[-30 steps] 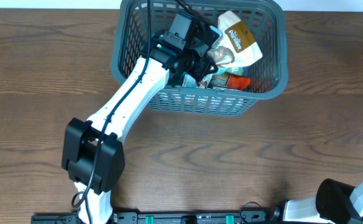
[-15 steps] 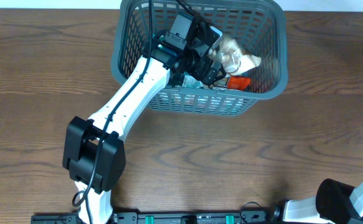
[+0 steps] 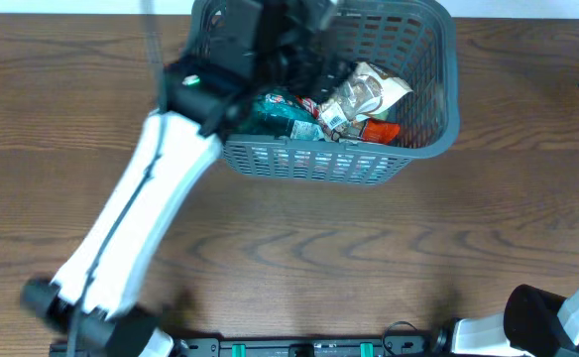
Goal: Pack container
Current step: 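Carry the paper bag over the basket and lower it inside, then open the left gripper and lift it up out of the basket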
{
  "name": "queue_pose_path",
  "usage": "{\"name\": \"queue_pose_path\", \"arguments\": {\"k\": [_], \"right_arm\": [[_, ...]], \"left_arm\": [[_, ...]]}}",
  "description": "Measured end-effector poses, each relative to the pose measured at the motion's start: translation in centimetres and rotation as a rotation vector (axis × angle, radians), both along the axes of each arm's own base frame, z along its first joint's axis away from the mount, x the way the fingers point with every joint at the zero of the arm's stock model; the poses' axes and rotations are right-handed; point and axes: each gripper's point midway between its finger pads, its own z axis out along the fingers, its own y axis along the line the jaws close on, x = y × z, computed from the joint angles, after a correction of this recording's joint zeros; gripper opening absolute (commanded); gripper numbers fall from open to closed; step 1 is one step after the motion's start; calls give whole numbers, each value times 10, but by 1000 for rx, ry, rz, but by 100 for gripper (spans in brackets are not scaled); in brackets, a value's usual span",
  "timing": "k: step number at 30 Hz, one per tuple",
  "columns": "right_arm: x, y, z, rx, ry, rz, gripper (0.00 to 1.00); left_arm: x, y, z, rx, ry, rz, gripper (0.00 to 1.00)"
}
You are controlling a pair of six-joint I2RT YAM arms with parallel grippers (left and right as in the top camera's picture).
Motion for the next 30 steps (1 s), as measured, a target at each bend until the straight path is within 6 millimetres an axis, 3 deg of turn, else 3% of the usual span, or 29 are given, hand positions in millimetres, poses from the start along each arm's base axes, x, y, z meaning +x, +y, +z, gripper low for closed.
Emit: {"name": "queue_pose_path", "arguments": {"k": [3, 6, 10, 13, 17, 20, 30], "right_arm": [[0, 0, 0, 0, 0, 0, 99], [0, 0, 0, 0, 0, 0, 99], [0, 0, 0, 0, 0, 0, 99], [0, 0, 0, 0, 0, 0, 99], [0, 0, 0, 0, 0, 0, 99], [0, 0, 0, 0, 0, 0, 99], [0, 0, 0, 0, 0, 0, 99]], "left_arm": [[-17, 56, 25, 55, -21, 150, 99], [-33, 117, 33, 128, -6, 321, 99], [-50, 174, 43, 176, -6, 480, 99], [-63, 202, 55, 179, -29, 559, 99], [-78, 222, 73, 165, -74, 617, 99], [-85, 225, 80, 154, -97, 624, 99], [-85, 225, 80, 154, -96, 624, 98]]}}
